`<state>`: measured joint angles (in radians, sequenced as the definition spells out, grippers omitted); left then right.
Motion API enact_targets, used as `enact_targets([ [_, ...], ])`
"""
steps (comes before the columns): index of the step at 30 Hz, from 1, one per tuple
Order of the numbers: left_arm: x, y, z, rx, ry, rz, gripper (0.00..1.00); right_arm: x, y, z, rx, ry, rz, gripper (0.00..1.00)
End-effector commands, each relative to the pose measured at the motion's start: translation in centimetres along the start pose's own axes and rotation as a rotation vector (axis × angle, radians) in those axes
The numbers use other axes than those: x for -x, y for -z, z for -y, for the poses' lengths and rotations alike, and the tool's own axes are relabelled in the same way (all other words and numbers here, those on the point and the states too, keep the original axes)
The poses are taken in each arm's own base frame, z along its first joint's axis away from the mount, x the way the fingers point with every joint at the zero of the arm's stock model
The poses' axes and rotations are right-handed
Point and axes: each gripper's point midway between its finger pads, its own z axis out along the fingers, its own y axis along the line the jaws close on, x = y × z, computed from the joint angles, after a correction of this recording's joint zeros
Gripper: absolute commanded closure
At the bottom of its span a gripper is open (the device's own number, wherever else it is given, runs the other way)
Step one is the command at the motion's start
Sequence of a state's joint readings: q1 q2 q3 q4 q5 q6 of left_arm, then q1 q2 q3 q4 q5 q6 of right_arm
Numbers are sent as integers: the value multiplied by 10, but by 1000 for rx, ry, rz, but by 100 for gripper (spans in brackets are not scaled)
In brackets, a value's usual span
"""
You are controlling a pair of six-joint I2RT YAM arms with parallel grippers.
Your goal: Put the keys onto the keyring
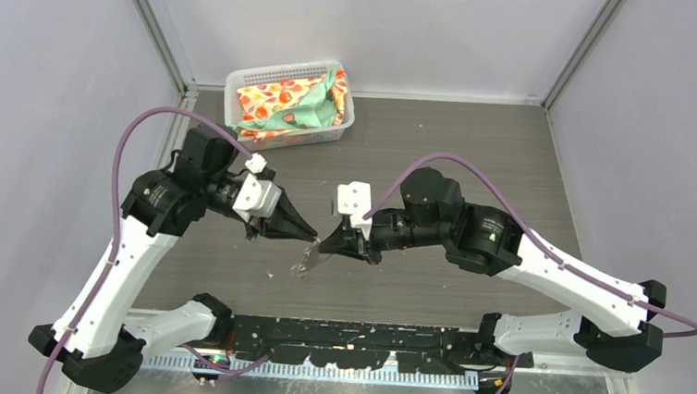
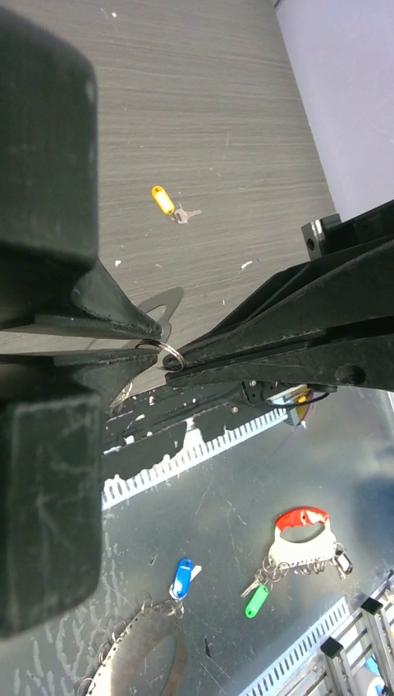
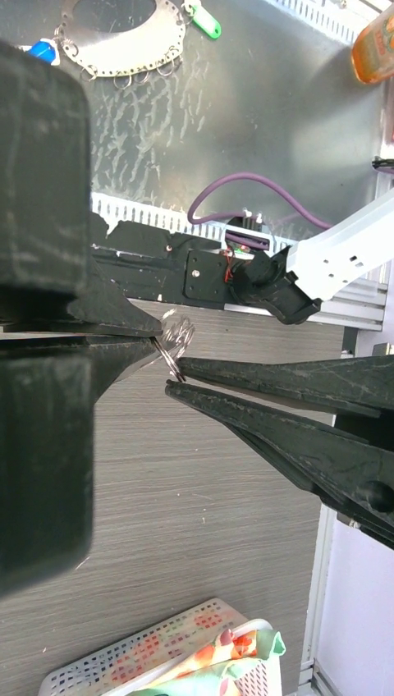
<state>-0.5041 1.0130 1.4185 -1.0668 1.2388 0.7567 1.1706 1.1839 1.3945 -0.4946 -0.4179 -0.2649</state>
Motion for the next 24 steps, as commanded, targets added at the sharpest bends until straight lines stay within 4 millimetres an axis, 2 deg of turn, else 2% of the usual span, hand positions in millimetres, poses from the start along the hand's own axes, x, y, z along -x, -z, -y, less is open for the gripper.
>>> enact_targets([
  [1,16,0,5,-20,-25,49,96,23,2,4,-17,57,86,99],
  [3,16,0,5,-16,-24,45,100,23,2,5,-26,60,90,99],
  [10,8,1,7,-13,-19,26,99,25,1,12,-68,60,122,99],
  [13,9,1,9,-16,-5,25,84,25,1,12,-66,66,120,99],
  [17,7,2,9,-11,19,13,73,24,2,9,-54,71,113,99],
  [20,5,1,9,-18,29,8,76,23,0,8,-42,71,102,99],
  [24,5,1,9,-23,25,12,88,23,-1,9,-41,71,106,99],
])
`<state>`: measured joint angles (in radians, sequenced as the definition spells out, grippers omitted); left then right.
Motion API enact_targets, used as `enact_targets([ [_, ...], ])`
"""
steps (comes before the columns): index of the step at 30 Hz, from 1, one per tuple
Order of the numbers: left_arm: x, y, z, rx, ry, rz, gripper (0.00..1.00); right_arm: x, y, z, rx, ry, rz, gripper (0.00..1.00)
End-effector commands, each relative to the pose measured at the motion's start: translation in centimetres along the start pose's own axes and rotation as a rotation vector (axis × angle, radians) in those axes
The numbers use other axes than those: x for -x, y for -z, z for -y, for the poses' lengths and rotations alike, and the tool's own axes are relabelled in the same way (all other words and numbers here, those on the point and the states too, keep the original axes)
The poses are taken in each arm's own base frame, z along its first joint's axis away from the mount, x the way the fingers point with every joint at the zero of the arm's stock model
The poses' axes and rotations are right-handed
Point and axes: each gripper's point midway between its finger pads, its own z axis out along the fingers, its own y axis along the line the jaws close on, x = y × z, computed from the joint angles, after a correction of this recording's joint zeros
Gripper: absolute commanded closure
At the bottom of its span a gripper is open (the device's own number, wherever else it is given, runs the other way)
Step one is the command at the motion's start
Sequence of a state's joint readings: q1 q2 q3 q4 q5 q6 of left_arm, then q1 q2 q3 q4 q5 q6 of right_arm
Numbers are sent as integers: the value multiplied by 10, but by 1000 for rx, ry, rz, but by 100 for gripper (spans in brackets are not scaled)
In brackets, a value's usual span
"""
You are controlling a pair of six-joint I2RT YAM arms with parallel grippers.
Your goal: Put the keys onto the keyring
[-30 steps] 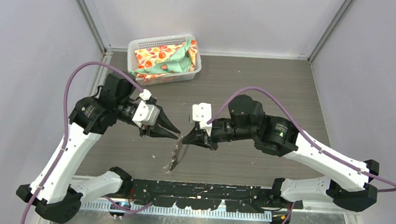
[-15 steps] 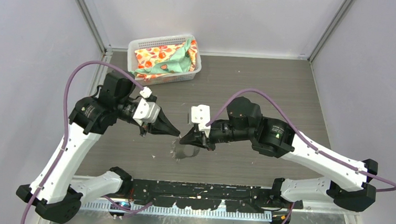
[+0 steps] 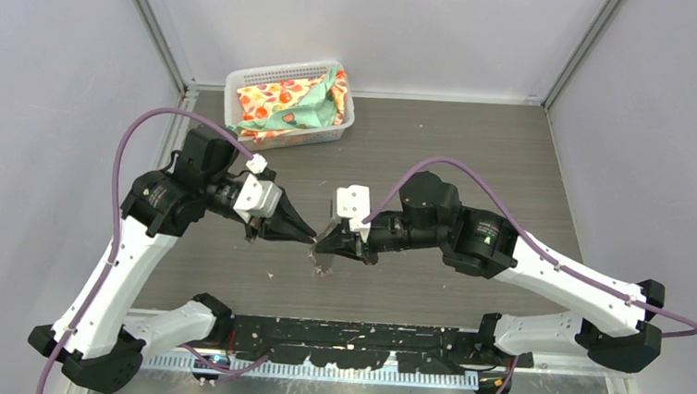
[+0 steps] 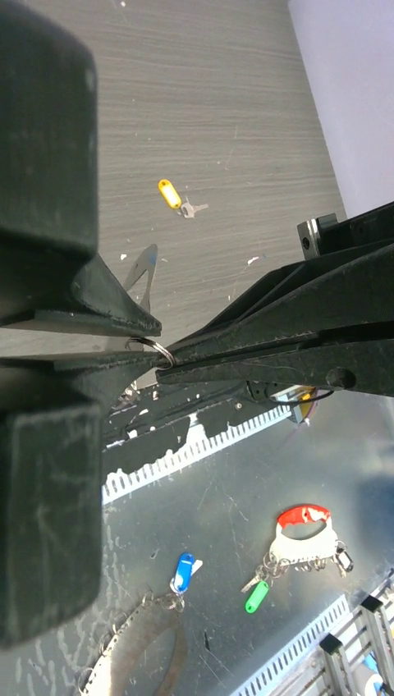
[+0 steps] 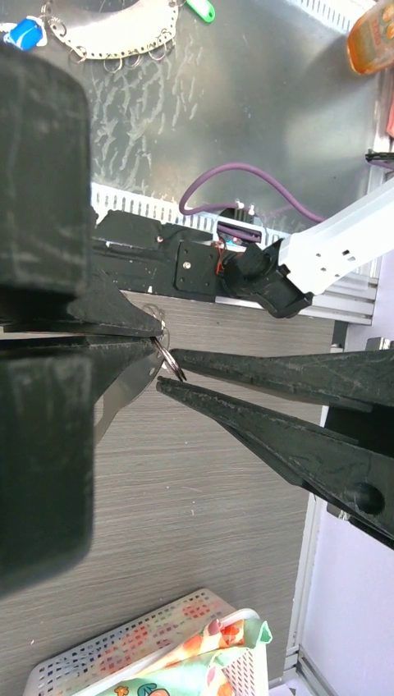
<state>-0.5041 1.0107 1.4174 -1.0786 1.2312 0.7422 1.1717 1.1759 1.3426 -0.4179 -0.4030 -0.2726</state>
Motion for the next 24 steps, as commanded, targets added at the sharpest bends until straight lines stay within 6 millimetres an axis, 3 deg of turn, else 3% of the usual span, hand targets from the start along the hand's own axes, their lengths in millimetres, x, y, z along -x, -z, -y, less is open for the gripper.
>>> enact_targets([
  [1,7,0,7,-28,1,20,92,27,4,5,-20,51,83,99],
  [4,6,0,8,-31,2,16,100,28,5,6,-26,47,81,99],
  [12,5,0,9,-30,19,25,100,38,5,25,-137,-87,67,99],
  [15,12,-4,-9,36,80,80,100,44,13,30,-196,-156,110,78],
  [18,24,0,-27,150,207,191,100,49,25,35,-265,-202,184,69],
  [22,35,9,-43,263,272,272,100,61,58,47,-405,-241,404,59],
  [24,39,10,-47,279,300,285,100,65,73,54,-472,-248,517,49],
])
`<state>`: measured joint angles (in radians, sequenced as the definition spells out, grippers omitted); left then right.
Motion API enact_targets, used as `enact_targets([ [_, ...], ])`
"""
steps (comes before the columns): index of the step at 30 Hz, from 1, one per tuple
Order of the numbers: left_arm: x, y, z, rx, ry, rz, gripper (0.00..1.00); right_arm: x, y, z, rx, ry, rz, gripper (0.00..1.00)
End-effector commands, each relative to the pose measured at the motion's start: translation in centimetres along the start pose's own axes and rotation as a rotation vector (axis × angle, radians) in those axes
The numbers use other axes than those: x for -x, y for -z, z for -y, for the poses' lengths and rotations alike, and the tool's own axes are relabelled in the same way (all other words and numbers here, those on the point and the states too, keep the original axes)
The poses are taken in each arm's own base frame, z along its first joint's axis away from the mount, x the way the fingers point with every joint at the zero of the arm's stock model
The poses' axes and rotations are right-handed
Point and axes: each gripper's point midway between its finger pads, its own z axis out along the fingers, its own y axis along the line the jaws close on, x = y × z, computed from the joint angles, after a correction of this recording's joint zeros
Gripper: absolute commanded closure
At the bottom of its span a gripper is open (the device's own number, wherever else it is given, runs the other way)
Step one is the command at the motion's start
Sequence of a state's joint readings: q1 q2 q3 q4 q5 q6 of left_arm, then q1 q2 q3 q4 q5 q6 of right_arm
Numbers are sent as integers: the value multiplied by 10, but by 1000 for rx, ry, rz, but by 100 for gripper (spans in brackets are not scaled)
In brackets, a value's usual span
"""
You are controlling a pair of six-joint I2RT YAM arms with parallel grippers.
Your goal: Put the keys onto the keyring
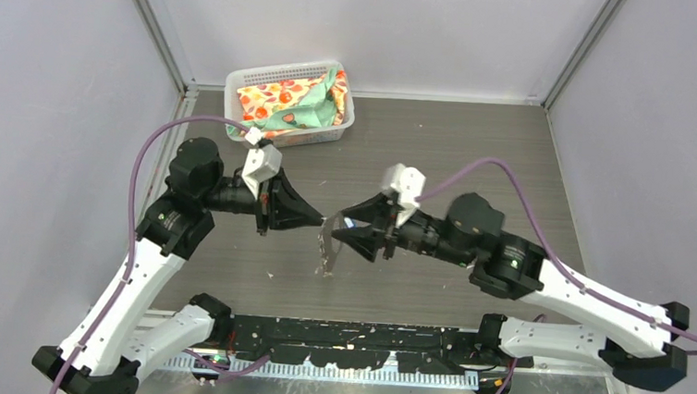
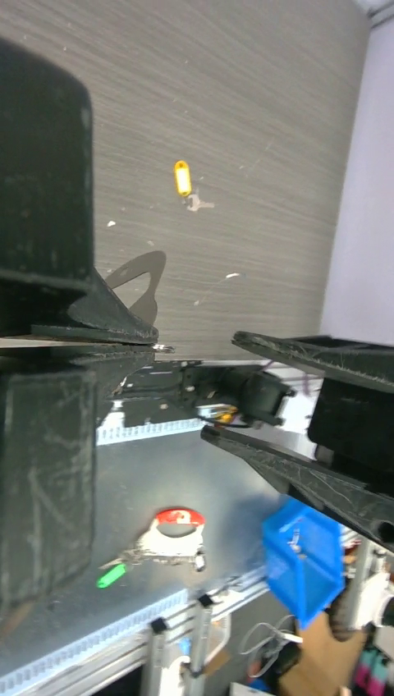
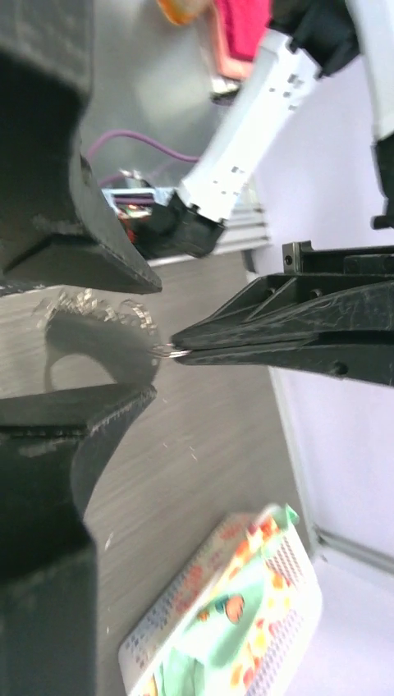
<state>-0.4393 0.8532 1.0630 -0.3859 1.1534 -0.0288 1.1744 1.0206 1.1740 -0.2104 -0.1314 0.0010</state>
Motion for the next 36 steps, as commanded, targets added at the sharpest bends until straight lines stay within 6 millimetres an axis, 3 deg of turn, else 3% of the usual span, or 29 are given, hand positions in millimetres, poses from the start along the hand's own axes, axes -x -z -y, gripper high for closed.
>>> enact_targets([
  [1,61,2,2,46,-7,166,100,67,30,24,-160,-76,393,48],
  [14,102,4,10,16,-77,260,100,76,17,6,-47,-83,420,48],
  [26,102,3,25,-51,-87,249,100,84,12,7,-46,-81,459,55],
  [31,103,3,25,-50,-93,255,100,84,8,2,-16,-74,437,62],
  [36,106,3,27,-54,-103,258,100,79,6,4,-29,-62,408,98],
])
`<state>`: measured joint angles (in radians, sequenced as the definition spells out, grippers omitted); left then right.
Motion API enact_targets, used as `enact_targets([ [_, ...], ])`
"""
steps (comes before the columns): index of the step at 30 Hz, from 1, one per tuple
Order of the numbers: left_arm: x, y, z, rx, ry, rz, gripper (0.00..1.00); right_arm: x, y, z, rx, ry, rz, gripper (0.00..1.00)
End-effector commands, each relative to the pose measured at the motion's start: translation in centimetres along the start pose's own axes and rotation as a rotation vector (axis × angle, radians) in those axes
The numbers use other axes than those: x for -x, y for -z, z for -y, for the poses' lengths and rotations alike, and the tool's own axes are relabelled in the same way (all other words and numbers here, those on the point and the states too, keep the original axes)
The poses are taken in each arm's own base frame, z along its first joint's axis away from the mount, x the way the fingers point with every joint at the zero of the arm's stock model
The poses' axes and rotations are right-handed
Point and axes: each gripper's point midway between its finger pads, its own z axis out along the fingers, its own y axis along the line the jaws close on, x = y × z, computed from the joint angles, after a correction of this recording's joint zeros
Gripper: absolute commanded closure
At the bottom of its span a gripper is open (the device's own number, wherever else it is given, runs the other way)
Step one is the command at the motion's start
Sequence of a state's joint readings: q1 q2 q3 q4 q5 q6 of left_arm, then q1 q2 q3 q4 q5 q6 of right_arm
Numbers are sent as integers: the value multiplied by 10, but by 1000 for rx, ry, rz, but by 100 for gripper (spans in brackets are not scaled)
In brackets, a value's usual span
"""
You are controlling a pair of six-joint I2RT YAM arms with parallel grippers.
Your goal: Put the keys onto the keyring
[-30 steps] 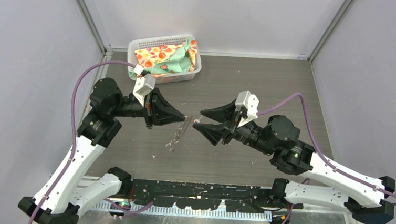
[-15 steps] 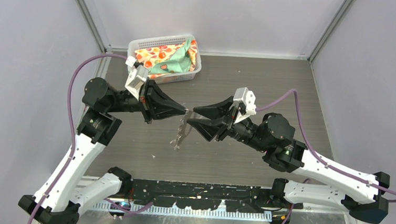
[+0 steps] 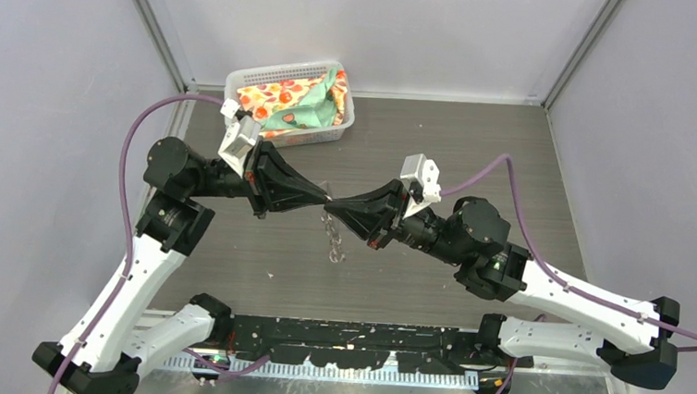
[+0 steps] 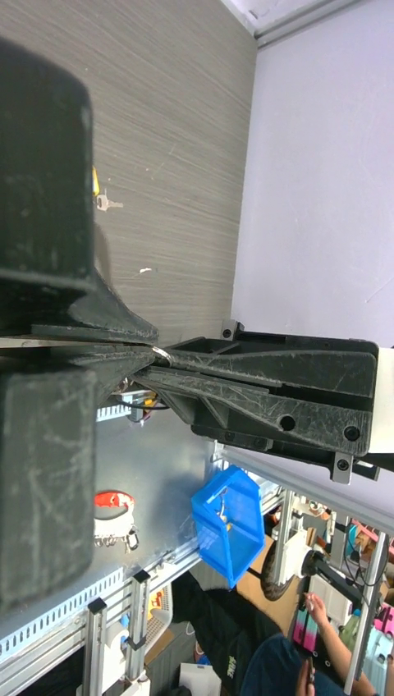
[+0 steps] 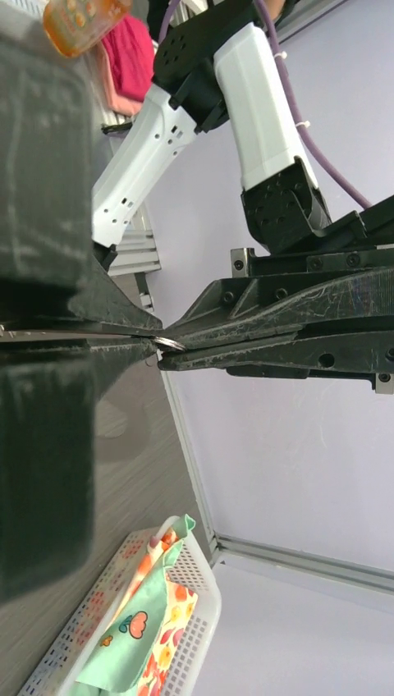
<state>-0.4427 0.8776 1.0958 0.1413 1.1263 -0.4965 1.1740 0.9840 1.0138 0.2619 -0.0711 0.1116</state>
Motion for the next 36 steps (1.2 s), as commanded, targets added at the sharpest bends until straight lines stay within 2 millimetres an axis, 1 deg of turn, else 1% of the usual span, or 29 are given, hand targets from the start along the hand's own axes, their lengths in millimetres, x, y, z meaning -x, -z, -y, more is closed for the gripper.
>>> enact_targets([
  [1,22,0,16,-40,-79,34,100,29,1,-2,4,12,63,99],
  [4,15,1,20,-67,-82,9,100,36,6,-1,-7,15,76,99],
  [6,5,3,22,-95,-90,-19,100,41,8,-1,-17,14,62,99],
  [7,0,4,23,-103,-91,-31,100,36,10,1,-26,13,23,99],
  [9,-10,6,22,-108,-75,-53,100,36,11,1,-36,3,-28,99],
  [12,-21,6,19,-114,-46,-77,99,25,13,3,-50,-17,-140,99],
  [13,-23,6,18,-116,-38,-82,97,22,13,3,-52,-21,-173,99],
  [14,-25,6,18,-124,-41,-90,95,25,12,2,-54,-23,-192,99],
  [15,-26,6,17,-129,-40,-96,93,21,13,3,-64,-26,-229,99],
  [16,-27,6,18,-134,-42,-102,87,19,14,4,-71,-28,-263,99],
  [18,-32,8,18,-140,-37,-124,63,12,17,5,-79,-28,-339,99],
  [19,-36,10,19,-145,-49,-141,58,9,18,5,-79,-26,-375,99],
  [21,-41,13,19,-132,-82,-177,55,1,24,5,-76,-17,-449,99],
  [23,-46,16,15,-121,-126,-212,54,-7,28,5,-75,-11,-513,99],
  [25,-49,17,8,-94,-135,-233,56,-15,29,4,-64,-7,-573,99],
  [28,-49,15,-7,-39,-161,-238,58,-24,26,2,-45,-5,-640,99],
  [30,-47,14,-11,-30,-188,-233,58,-28,24,2,-40,0,-676,99],
  [32,-48,13,-8,-66,-193,-235,58,-29,21,2,-32,4,-693,99],
  [36,-53,13,3,-147,-139,-243,60,-31,14,-2,0,8,-724,99],
])
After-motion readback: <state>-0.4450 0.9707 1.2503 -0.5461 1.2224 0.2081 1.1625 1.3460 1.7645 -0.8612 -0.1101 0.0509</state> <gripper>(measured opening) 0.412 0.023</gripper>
